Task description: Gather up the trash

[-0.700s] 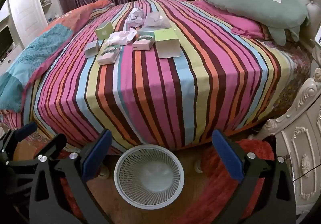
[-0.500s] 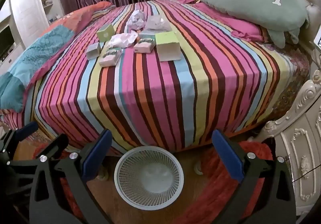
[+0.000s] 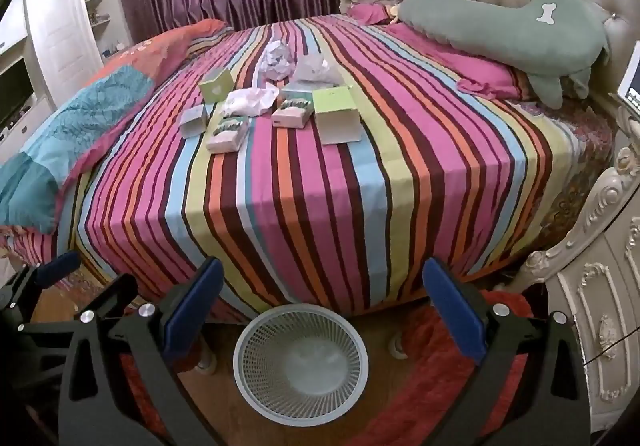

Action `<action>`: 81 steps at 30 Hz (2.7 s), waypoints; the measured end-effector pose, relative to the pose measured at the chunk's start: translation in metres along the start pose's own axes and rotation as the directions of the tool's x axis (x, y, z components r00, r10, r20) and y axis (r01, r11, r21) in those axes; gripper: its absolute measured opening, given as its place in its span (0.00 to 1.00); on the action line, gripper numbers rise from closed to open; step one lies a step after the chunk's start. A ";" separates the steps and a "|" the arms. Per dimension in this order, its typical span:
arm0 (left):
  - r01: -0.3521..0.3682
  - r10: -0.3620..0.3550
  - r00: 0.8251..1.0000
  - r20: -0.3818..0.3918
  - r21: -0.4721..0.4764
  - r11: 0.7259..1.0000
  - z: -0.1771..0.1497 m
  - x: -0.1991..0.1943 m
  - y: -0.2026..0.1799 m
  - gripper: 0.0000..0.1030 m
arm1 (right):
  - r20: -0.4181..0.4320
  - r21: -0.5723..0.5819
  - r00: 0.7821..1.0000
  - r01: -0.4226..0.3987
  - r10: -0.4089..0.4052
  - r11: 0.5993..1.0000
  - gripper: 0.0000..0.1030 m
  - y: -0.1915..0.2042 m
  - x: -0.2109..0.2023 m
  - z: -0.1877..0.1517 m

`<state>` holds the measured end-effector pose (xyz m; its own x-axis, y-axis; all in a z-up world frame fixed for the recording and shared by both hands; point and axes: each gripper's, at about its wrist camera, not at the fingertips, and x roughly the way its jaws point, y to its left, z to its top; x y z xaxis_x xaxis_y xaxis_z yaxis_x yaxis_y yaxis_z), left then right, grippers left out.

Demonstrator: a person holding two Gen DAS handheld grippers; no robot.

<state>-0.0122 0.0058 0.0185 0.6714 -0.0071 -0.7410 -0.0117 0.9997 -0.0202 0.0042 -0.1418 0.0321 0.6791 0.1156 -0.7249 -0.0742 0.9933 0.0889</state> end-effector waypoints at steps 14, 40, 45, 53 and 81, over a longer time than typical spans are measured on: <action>-0.003 0.004 1.000 0.013 -0.037 0.999 0.002 -0.011 0.006 0.94 | 0.016 -0.012 1.000 0.018 -0.017 1.000 0.93 0.002 -0.011 0.002; -0.018 0.018 1.000 0.007 -0.046 0.999 -0.001 -0.013 0.004 0.94 | 0.010 -0.024 1.000 0.010 -0.009 1.000 0.93 0.003 -0.012 0.001; -0.017 0.017 1.000 0.008 -0.041 0.999 -0.001 -0.013 0.005 0.94 | 0.011 -0.024 1.000 0.009 -0.009 1.000 0.93 0.004 -0.012 0.001; -0.016 0.017 1.000 0.008 -0.043 0.999 -0.001 -0.013 0.004 0.94 | 0.011 -0.026 1.000 0.009 -0.008 1.000 0.93 0.004 -0.012 0.001; -0.019 0.019 1.000 0.002 -0.044 0.999 -0.001 -0.013 0.001 0.94 | 0.026 -0.023 1.000 -0.009 0.009 1.000 0.93 0.008 -0.013 0.004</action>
<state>-0.0217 0.0065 0.0276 0.6729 0.0121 -0.7396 -0.0573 0.9977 -0.0359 -0.0029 -0.1353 0.0450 0.6975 0.1244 -0.7057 -0.0967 0.9921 0.0794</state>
